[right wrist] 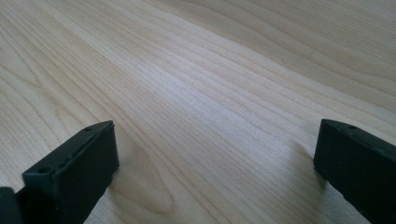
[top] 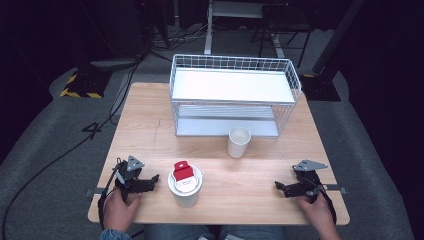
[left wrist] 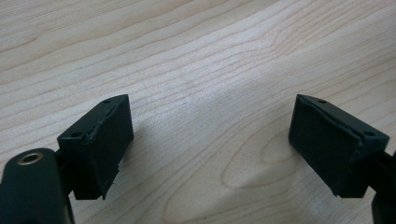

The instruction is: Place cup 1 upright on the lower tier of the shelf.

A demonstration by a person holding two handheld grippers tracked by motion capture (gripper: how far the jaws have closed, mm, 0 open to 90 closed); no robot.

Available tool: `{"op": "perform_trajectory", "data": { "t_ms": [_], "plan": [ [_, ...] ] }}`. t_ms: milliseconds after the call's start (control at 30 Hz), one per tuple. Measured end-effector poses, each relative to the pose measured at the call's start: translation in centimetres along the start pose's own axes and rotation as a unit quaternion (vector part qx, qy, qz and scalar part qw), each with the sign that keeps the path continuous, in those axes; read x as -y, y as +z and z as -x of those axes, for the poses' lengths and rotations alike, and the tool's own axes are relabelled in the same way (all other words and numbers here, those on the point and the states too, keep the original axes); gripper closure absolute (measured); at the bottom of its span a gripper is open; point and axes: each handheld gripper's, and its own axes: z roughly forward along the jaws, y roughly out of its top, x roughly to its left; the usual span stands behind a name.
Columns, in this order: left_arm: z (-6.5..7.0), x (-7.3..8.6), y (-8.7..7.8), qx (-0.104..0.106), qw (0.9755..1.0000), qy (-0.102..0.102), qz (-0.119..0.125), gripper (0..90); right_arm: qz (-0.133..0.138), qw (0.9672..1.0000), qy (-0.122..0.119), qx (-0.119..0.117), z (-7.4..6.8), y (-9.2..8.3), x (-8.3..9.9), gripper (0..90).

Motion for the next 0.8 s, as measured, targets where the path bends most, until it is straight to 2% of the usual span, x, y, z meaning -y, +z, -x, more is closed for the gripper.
{"op": "perform_trajectory", "data": {
  "t_ms": [800],
  "plan": [
    [0.06,-0.02,0.02,-0.004,1.0000,-0.003,0.000,14.5,0.000,1.0000,-0.005,-0.003,0.15,-0.10,0.06,0.6]
  ]
}}
